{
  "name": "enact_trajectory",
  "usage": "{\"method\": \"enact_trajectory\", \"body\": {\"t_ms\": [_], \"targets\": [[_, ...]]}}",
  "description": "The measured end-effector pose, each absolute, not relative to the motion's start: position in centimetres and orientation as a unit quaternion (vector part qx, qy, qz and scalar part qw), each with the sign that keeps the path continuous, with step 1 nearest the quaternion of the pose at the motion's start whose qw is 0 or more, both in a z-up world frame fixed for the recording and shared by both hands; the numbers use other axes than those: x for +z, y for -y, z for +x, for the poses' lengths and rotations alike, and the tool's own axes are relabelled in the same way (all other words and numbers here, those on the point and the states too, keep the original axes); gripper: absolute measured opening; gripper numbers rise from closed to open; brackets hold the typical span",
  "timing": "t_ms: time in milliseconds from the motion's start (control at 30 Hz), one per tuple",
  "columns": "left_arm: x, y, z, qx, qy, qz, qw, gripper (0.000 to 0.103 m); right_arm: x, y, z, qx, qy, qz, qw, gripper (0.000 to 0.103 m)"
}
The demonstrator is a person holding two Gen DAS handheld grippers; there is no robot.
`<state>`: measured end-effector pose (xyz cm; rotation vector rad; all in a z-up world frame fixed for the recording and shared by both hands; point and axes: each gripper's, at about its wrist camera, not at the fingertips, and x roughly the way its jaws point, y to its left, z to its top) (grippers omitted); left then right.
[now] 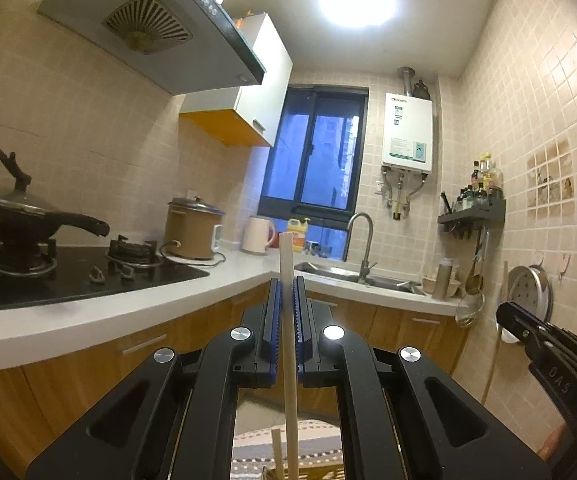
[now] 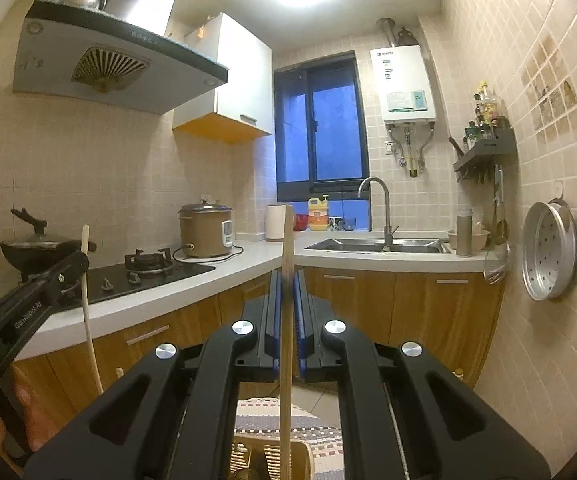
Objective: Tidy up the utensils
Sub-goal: 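Carry both chopsticks over the basket and open both tools to drop them, then grasp a chopstick with the left tool while the right tool grasps a clear spoon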
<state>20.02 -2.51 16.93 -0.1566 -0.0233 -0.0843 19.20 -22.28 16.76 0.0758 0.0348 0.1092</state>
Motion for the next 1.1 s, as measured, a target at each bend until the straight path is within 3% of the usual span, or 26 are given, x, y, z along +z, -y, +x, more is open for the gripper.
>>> {"method": "enact_trajectory", "body": {"t_ms": [467, 533, 600, 633, 800, 933, 1100], "targets": [[14.0, 1.6, 19.7, -0.042, -0.039, -0.073, 0.996, 0.005, 12.6, 22.3, 17.6, 0.062, -0.034, 0.045, 0.996, 0.006], [13.9, 1.1, 19.2, -0.049, -0.047, -0.082, 0.994, 0.006, 12.4, 22.4, 16.8, 0.062, -0.048, 0.046, 0.996, 0.011], [14.0, 0.5, 18.2, -0.058, -0.06, -0.088, 0.993, 0.012, 12.3, 22.7, 15.8, 0.063, -0.053, 0.051, 0.995, 0.035], [14.0, 0.3, 17.8, -0.059, -0.061, -0.088, 0.992, 0.018, 12.3, 22.8, 14.9, 0.061, -0.054, 0.054, 0.995, 0.041], [14.2, -0.8, 14.7, -0.068, -0.08, -0.087, 0.991, 0.025, 12.8, 22.8, 11.1, 0.053, -0.071, 0.047, 0.995, 0.042], [13.7, -1.6, 12.1, -0.091, -0.112, -0.097, 0.985, 0.039, 12.7, 22.5, 8.1, 0.06, -0.108, 0.042, 0.991, 0.042], [11.4, -2.2, 10.0, -0.13, -0.183, -0.12, 0.967, 0.039, 11.3, 21.7, 5.5, 0.07, -0.168, 0.035, 0.983, 0.044]]}}
